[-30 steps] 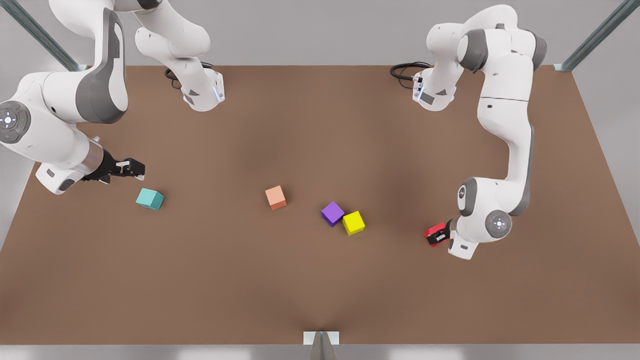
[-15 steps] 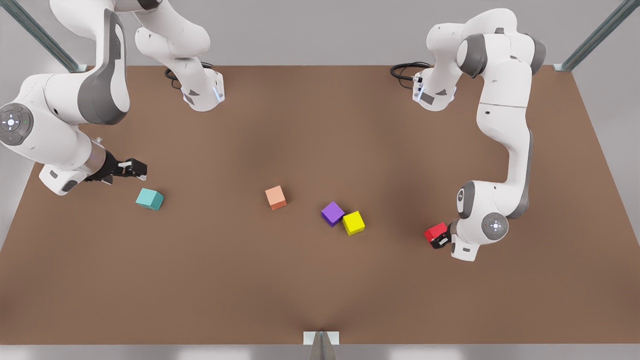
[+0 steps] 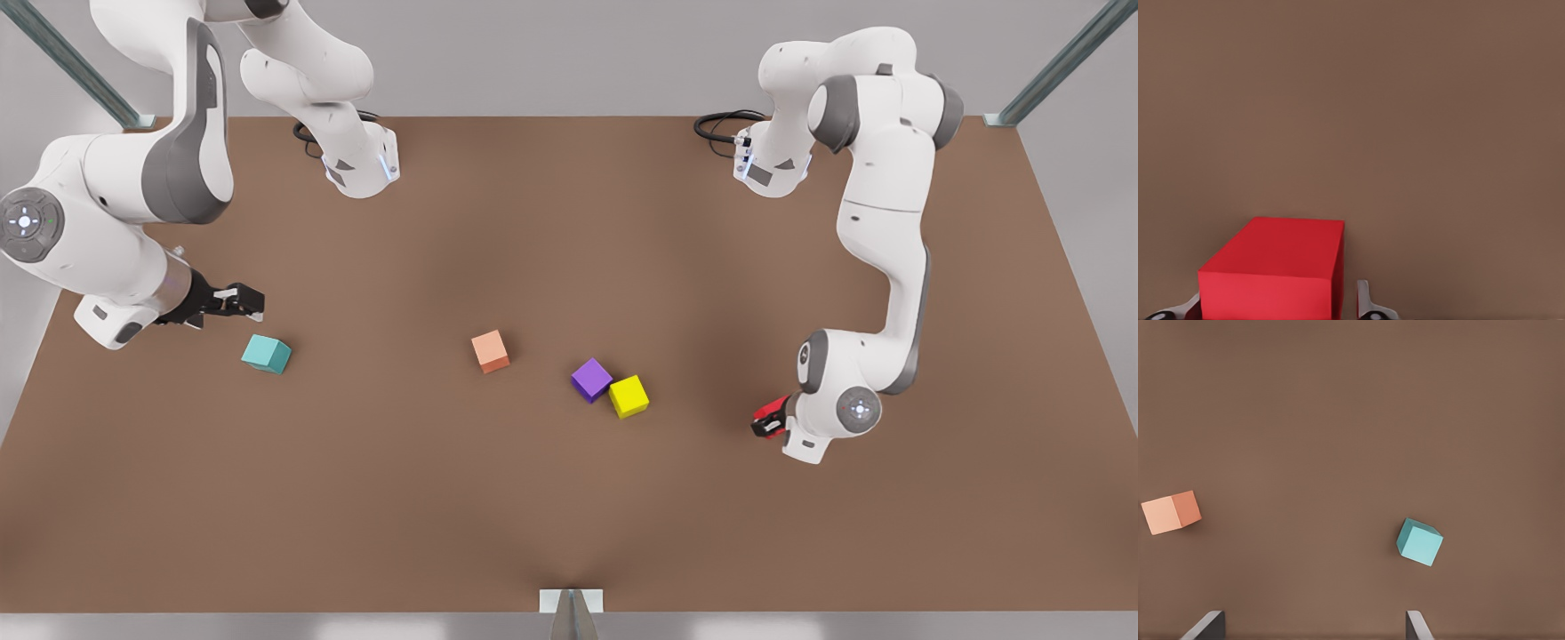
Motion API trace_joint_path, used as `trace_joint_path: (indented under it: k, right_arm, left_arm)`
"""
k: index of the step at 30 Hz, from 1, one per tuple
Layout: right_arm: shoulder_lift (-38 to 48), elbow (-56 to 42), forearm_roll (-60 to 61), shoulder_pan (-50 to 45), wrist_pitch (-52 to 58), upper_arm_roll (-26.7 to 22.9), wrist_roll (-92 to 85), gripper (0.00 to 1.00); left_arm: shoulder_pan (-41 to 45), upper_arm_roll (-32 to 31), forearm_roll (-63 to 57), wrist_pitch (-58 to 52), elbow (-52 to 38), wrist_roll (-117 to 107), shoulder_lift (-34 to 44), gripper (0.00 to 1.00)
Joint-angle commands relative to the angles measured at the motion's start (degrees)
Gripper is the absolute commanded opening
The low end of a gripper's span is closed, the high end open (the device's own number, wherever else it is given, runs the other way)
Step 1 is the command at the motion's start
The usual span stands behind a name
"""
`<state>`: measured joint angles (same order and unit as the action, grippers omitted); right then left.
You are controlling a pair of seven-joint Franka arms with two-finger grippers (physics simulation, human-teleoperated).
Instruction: Pick up red wooden cube and pass to hand red wooden cube and place in blue wooden cube
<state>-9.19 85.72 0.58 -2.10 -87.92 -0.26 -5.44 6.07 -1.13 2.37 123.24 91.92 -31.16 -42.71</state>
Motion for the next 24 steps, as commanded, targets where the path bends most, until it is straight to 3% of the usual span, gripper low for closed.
trace_joint_path:
  k: [1, 2, 3, 11, 13, 14, 16, 17, 19, 20, 24]
  right_arm:
    - [0.0, 0.0, 0.0, 0.0, 0.0, 0.0, -0.1, 1.00]
    - [0.0, 0.0, 0.0, 0.0, 0.0, 0.0, -0.1, 1.00]
    - [0.0, 0.0, 0.1, 0.1, 0.0, 0.0, -0.1, 1.00]
    - [0.0, 0.0, 0.0, 0.0, 0.0, 0.1, -0.1, 1.00]
    - [0.0, 0.1, 0.0, -0.1, 0.0, 0.1, -0.1, 1.00]
    - [0.0, 0.0, 0.0, -0.1, 0.0, 0.1, -0.1, 1.00]
    - [-0.6, 0.0, 0.0, -0.4, 0.0, 0.2, -0.3, 1.00]
    - [-2.5, -0.5, 4.8, 0.2, 0.0, 0.1, -8.8, 1.00]
    - [-9.3, -1.2, 18.5, 2.0, 0.8, -0.4, -31.5, 1.00]
    - [-13.1, -1.3, 27.0, 1.8, 1.6, -0.1, -39.8, 1.00]
    - [-25.3, -8.5, 43.5, 1.2, 3.4, 1.2, -73.4, 1.00]
  left_arm:
    - [0.0, 0.0, 0.1, 1.2, -0.1, 4.7, -0.2, 0.84]
    - [-0.1, 0.0, 0.3, 1.2, -0.1, 4.7, -0.2, 0.72]
    - [0.0, 0.0, 0.9, 1.2, -0.1, 4.7, -0.4, 0.67]
    - [-0.1, -2.2, 2.5, 1.0, -1.7, 4.3, -0.4, 0.67]
    - [0.3, -6.2, 2.9, -7.5, -7.6, -4.1, -0.4, 0.67]
    - [0.4, -11.2, 5.2, -14.4, -12.9, -12.3, -0.4, 0.67]
    - [0.4, -22.0, 11.1, -15.8, -17.6, -21.8, -0.5, 0.67]
    - [0.4, -26.1, 15.9, -14.8, -19.3, -21.6, -1.0, 0.67]
    - [0.3, -28.4, 29.0, -15.0, -27.2, -18.3, -5.5, 0.67]
    - [0.4, -31.9, 31.1, -11.2, -27.8, -16.4, -7.2, 0.67]
    - [0.4, -36.6, 43.2, -4.3, -30.0, 3.4, -11.8, 0.70]
